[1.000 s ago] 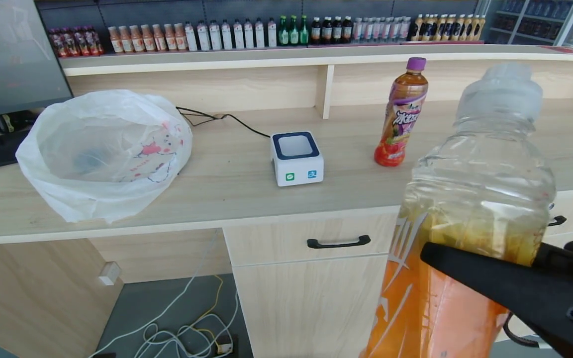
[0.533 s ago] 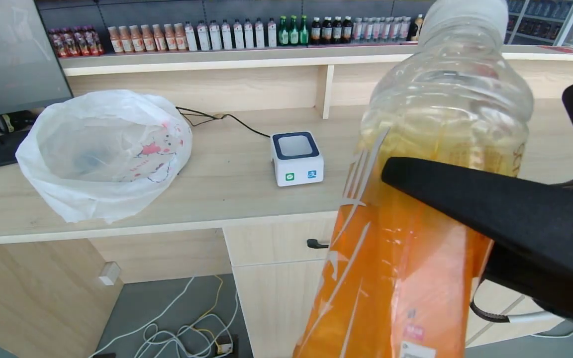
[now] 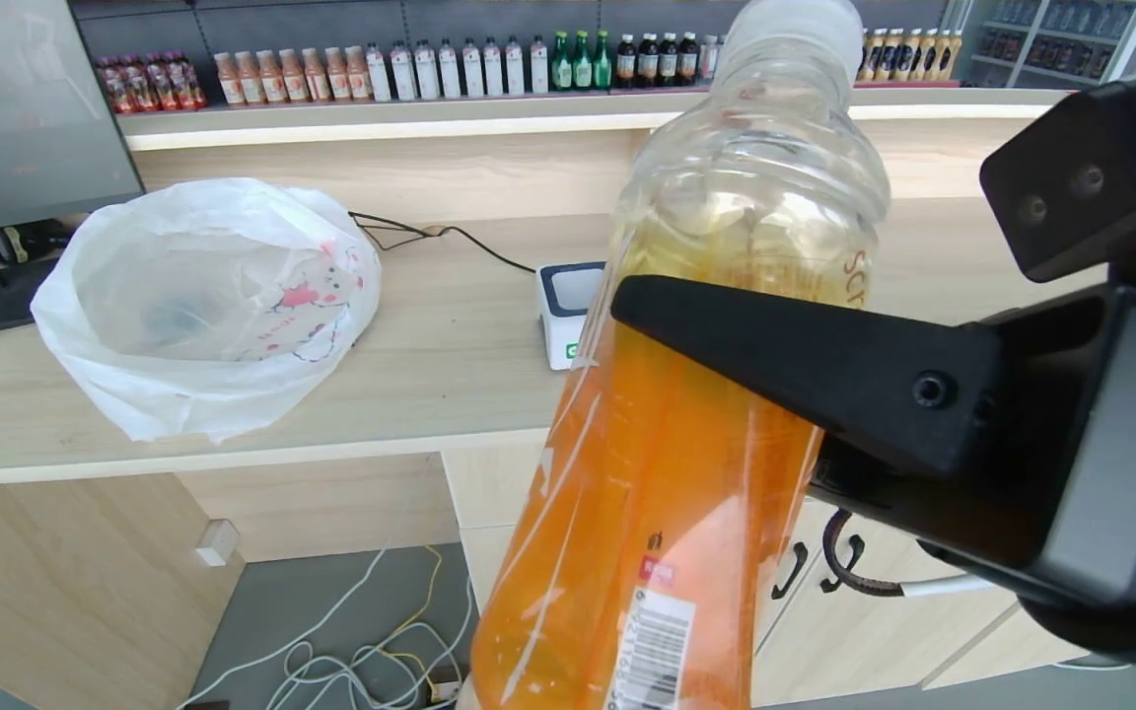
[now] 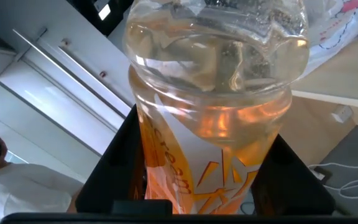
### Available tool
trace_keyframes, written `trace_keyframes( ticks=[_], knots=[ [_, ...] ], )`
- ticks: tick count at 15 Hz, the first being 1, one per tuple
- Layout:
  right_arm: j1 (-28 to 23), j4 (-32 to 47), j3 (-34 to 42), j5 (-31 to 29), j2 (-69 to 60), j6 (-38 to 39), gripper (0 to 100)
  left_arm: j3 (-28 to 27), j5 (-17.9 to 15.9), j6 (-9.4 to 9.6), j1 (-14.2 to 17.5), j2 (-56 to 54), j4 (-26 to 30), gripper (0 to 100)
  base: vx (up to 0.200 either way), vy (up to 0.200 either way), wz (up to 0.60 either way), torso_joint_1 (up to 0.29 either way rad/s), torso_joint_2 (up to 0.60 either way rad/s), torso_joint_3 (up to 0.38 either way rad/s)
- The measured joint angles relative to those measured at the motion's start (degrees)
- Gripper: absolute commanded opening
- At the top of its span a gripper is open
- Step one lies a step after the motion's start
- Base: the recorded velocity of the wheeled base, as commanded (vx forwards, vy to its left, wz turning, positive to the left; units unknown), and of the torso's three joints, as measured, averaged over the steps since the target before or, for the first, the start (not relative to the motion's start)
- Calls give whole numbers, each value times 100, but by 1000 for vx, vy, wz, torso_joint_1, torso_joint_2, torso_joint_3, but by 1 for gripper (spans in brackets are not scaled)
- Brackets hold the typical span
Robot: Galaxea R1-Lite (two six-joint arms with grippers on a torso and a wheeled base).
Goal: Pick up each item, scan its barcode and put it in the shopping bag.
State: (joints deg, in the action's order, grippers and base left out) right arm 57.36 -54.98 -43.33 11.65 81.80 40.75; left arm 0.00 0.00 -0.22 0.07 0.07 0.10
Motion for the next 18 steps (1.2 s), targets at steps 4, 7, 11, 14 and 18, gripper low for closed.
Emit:
trace_keyframes(
  ticks=[4, 7, 11, 14, 18],
  knots=[
    [-6, -1, -66, 0, 54, 2, 0, 0, 0, -2, -5, 0, 0, 100, 0, 0, 0, 0, 0, 0],
    [-9, -1, -77, -2, 65, -2, 0, 0, 0, 0, 0, 0, 0, 100, 0, 0, 0, 0, 0, 0],
    [-9, -12, -102, 0, 65, 9, 0, 0, 0, 0, 0, 0, 0, 100, 0, 0, 0, 0, 0, 0],
    [-6, -11, -72, -5, 61, -11, 0, 0, 0, -2, -5, 0, 0, 100, 0, 0, 0, 0, 0, 0],
    [-6, -77, -24, -2, 11, -127, 0, 0, 0, 0, -5, 0, 0, 100, 0, 0, 0, 0, 0, 0]
  ],
)
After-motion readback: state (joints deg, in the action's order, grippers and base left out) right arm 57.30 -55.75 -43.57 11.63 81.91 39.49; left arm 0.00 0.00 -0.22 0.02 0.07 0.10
